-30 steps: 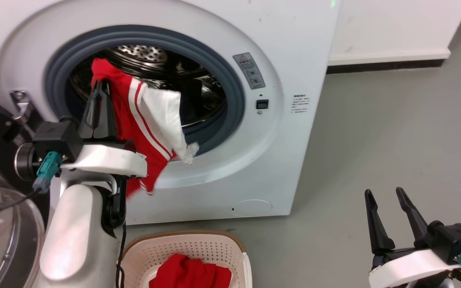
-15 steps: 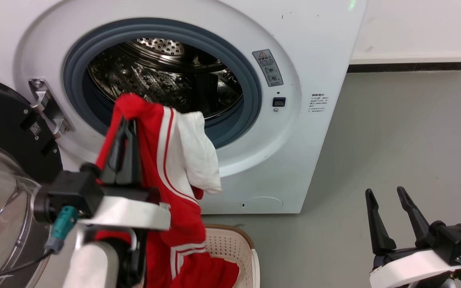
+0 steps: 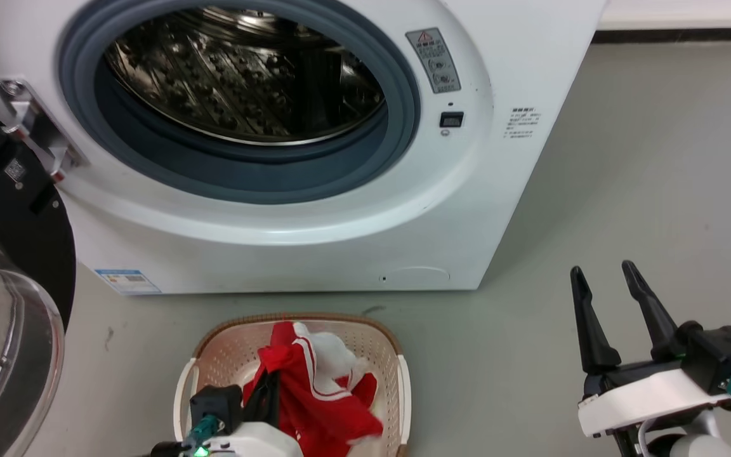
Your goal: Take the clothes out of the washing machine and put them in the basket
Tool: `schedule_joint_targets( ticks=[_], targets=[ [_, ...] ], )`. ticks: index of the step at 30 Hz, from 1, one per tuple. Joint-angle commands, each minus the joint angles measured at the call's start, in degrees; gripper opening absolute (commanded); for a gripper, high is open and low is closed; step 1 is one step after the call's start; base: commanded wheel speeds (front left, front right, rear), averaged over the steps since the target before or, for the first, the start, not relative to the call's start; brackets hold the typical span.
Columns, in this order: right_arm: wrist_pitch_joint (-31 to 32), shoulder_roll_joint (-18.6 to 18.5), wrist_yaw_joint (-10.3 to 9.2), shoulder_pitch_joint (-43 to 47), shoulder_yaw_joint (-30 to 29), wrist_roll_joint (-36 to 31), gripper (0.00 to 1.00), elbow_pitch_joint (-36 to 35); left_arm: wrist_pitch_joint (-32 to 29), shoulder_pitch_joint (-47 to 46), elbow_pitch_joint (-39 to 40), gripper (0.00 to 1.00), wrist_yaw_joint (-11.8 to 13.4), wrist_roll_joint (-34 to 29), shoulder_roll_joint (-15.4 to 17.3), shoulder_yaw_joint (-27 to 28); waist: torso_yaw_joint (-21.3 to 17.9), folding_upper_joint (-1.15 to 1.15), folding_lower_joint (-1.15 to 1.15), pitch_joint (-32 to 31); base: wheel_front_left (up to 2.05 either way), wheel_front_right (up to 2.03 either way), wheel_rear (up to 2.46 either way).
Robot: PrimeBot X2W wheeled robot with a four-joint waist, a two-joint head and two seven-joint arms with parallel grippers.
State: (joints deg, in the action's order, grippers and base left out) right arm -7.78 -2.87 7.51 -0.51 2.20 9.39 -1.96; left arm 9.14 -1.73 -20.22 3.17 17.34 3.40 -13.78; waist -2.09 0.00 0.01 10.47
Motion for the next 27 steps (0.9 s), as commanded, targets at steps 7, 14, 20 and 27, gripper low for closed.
schedule_joint_targets(
  ticks=[7, 14, 20, 27],
  targets=[
    [-0.8, 0.0, -0.03, -4.0, 1.2, 0.0, 1.00, -0.1, 4.4, -10.5, -15.5, 0.00, -1.5, 2.1, -0.3, 0.1, -1.7, 0.00, -0.01, 8.4, 0.00, 0.00, 0.00],
    [-1.9, 0.0, -0.03, -8.2, 2.5, 0.3, 1.00, 0.5, 5.9, -21.4, -29.5, 0.00, -1.8, 4.0, -0.5, 1.8, -4.5, 0.00, -0.01, 16.8, 0.00, 0.00, 0.00],
    [-3.4, 0.0, -0.03, -11.6, 4.0, 0.8, 1.00, 1.5, 6.1, -28.3, -36.6, 0.00, -1.6, 2.5, 1.2, 2.8, -7.2, 0.00, -0.01, 23.7, 0.00, 0.00, 0.00],
    [-5.1, 0.0, -0.04, -14.6, 5.6, 1.6, 1.00, 3.4, 6.1, -33.4, -41.5, 0.00, -0.7, 2.5, 2.3, 5.2, -9.5, 0.00, -0.01, 28.9, 0.00, 0.00, 0.00]
  ],
)
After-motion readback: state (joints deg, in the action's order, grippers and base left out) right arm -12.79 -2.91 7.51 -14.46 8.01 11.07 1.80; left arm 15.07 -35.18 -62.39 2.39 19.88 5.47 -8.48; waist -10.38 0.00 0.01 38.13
